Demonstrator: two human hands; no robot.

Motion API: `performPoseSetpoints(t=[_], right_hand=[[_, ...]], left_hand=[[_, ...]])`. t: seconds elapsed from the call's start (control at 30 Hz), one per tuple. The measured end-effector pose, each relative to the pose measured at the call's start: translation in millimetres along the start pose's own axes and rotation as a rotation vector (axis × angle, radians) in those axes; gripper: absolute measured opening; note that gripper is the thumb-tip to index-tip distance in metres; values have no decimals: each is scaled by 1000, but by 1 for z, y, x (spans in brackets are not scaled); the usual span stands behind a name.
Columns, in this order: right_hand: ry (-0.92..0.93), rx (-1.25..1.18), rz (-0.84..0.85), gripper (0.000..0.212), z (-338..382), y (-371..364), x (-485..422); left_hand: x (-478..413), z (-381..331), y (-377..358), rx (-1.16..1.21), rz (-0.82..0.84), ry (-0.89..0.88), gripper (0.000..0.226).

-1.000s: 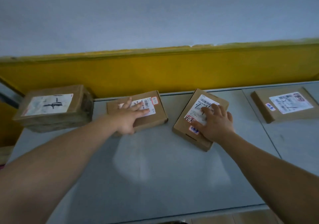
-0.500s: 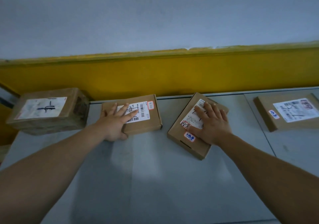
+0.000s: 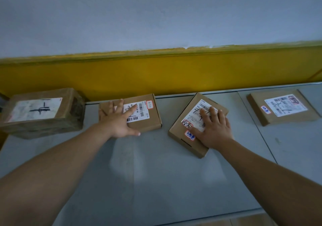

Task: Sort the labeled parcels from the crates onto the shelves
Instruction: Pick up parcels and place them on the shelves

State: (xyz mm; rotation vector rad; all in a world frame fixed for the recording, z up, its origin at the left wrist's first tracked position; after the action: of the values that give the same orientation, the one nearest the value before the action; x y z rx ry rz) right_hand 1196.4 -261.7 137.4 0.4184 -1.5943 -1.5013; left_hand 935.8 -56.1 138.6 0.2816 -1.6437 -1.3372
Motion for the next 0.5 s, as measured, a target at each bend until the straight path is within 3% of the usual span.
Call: performPoseSetpoints(t=[0.13,0.27,0.33,0.4,0.5], right_hand=[[24,24,-26,99,0,1,2],[284,84,-2,103,26,0,8],[343,109,49,93,33,-3,7],[263,63,38,81,28,-1,-1],[93,24,-25,82,20,4,-11]], left_hand=[[3,2,-4,-39,-5,-58,109],[7,3,-6,-79,2,-117,105],[6,5,-3,-97,12,-133,104],[4,8,0,-110,32,-136,105],[4,8,-1,-79,47,-95,106]])
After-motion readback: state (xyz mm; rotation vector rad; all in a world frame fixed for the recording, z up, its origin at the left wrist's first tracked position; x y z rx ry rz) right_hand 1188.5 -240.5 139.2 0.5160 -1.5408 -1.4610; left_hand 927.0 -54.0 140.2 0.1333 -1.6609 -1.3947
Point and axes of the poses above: each hand's wrist, its own x-axis away from the middle knuckle, its own y-axis out of the back of the hand, z = x × y, the point moved 10 cm from there along -x, towards the middle knuckle, and after that the axes turned 5 degrees about -x, right-handed, at the moved point
